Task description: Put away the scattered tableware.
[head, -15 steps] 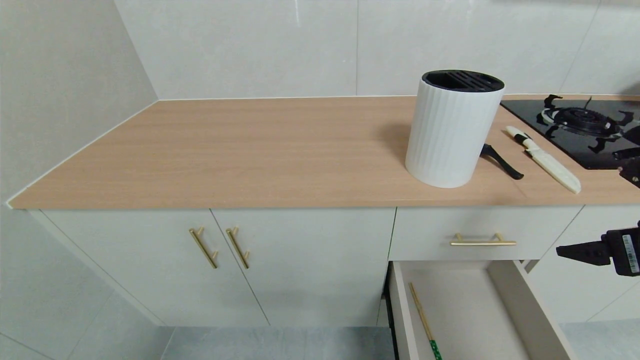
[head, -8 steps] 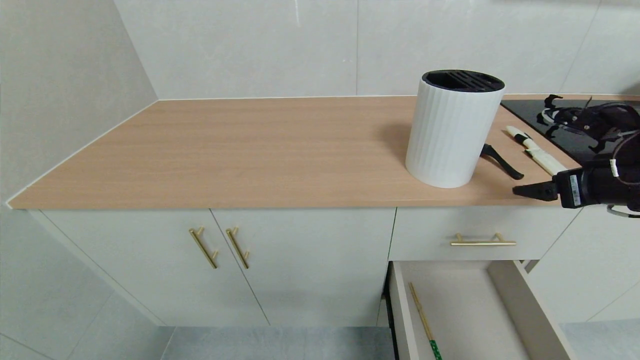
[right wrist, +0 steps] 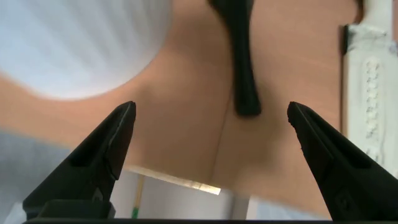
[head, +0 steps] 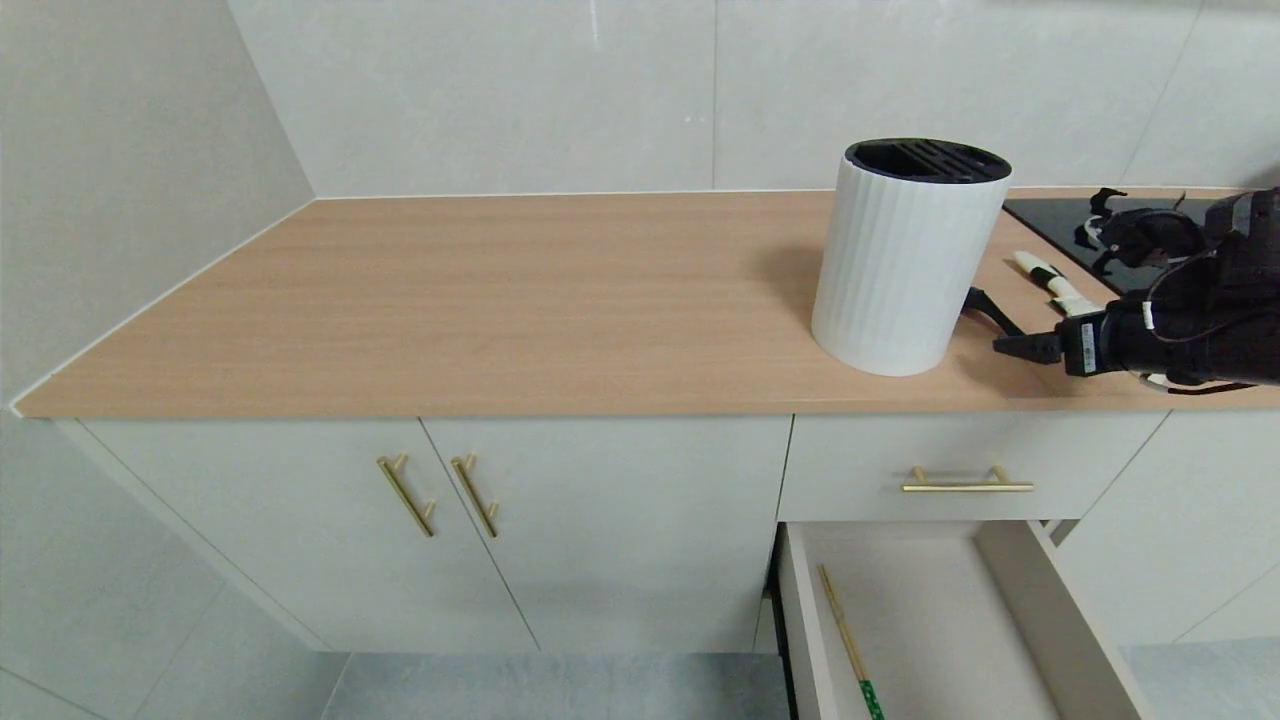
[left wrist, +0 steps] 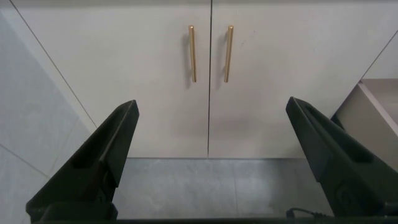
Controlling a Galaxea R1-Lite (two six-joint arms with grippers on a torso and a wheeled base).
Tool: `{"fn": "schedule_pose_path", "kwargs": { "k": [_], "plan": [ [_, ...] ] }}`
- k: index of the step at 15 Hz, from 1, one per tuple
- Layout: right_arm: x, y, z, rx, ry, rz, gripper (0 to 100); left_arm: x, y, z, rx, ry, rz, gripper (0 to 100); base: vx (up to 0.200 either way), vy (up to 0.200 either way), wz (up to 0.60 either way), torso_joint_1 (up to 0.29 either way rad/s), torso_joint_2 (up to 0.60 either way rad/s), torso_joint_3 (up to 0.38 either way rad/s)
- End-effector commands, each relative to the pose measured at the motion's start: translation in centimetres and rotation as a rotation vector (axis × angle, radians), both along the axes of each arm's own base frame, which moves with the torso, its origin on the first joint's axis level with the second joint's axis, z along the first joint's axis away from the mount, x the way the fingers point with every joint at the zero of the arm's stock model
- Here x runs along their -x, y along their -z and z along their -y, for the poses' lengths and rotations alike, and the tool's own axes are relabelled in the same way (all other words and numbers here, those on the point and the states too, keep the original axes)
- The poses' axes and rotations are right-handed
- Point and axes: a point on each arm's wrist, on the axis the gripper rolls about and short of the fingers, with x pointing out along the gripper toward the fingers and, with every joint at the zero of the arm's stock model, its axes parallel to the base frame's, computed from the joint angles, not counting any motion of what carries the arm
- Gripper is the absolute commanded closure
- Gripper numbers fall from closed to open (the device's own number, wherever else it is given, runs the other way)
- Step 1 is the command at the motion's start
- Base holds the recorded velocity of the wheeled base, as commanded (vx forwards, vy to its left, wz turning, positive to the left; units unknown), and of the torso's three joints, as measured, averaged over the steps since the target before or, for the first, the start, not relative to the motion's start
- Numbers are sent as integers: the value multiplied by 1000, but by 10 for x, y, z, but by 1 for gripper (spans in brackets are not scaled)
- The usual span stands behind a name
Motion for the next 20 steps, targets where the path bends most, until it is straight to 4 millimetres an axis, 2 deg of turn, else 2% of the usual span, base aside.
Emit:
{"fn": "schedule_pose_path", "kwargs": {
  "k": [1,9,15,19,20],
  "plan": [
    [-13,16,6,-4,14,-25,0,0,0,0,0,-3,0,0,0,0,0,0,0,0],
    [-31,33,6,-7,15,-17,0,0,0,0,0,-1,0,0,0,0,0,0,0,0],
    [-41,29,6,-86,41,22,0,0,0,0,0,-3,0,0,0,0,0,0,0,0],
    [-45,35,6,-88,41,33,0,0,0,0,0,-3,0,0,0,0,0,0,0,0],
    [-46,36,6,-88,42,29,100,0,0,0,1,-1,0,0,0,0,0,0,0,0]
  ]
}}
